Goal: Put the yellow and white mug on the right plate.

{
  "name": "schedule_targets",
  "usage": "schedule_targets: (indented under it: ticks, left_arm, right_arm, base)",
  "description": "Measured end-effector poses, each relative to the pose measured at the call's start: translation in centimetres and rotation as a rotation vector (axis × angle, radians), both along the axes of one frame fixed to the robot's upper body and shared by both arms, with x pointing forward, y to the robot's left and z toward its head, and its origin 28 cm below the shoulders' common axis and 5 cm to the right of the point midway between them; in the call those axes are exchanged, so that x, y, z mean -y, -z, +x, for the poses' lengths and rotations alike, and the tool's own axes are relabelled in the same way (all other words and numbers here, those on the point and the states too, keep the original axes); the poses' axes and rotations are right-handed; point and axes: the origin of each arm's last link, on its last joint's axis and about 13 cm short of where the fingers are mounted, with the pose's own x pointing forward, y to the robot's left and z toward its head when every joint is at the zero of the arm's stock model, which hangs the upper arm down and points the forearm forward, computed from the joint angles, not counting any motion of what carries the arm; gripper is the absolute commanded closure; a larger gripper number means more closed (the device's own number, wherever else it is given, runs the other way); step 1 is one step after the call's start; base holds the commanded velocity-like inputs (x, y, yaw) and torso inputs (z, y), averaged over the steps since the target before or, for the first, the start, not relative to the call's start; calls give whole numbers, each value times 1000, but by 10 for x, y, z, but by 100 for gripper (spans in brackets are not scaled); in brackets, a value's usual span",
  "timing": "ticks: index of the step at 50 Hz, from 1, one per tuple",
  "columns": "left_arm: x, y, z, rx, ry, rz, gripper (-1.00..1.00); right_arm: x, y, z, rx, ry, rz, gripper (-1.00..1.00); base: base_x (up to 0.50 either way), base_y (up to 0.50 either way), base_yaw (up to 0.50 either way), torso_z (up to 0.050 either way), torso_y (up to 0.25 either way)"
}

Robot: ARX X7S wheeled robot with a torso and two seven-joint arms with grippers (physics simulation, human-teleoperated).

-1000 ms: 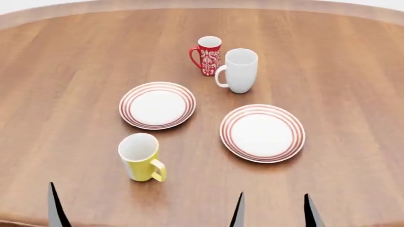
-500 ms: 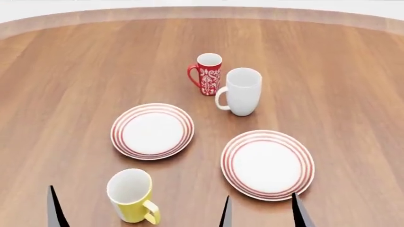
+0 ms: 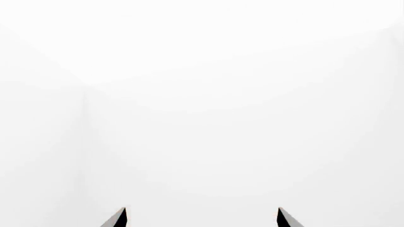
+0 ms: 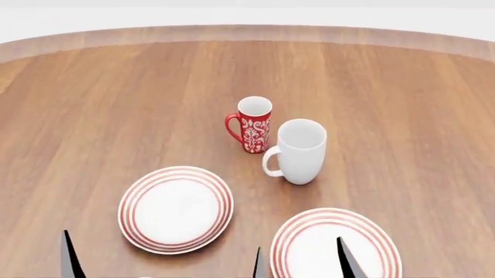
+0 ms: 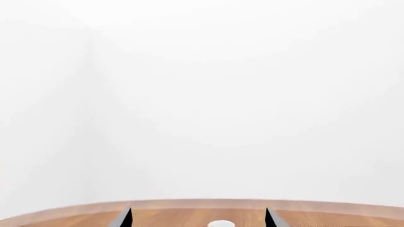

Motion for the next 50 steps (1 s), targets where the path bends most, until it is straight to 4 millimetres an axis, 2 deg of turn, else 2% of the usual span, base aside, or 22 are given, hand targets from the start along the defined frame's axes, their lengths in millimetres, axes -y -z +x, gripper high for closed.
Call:
schedule_targets:
  ticks: [7, 13, 30, 39, 50]
  left_arm:
    - [0, 0, -1, 0, 1, 1, -100]
    - [0, -1, -1, 3, 1, 0, -100]
    - [0, -3, -1, 17, -3, -9, -100]
    - [0, -3, -2, 23, -1, -10, -100]
    - [1, -3, -3, 20, 4, -8, -100]
  right_arm:
    - [-1, 1, 1, -15, -14, -19, -100]
    - [-1, 2, 5, -95, -58, -64, -100]
    - [0, 15, 26, -414, -413, -335, -100]
    - [-2, 21, 30, -553, -554, -394, -100]
    - [-7, 24, 35, -641, -650, -433, -100]
  base:
    - [0, 0, 0, 0, 0]
    - [0, 0, 0, 0, 0]
    - [0, 0, 0, 0, 0]
    - [0, 0, 0, 0, 0]
    - [0, 0, 0, 0, 0]
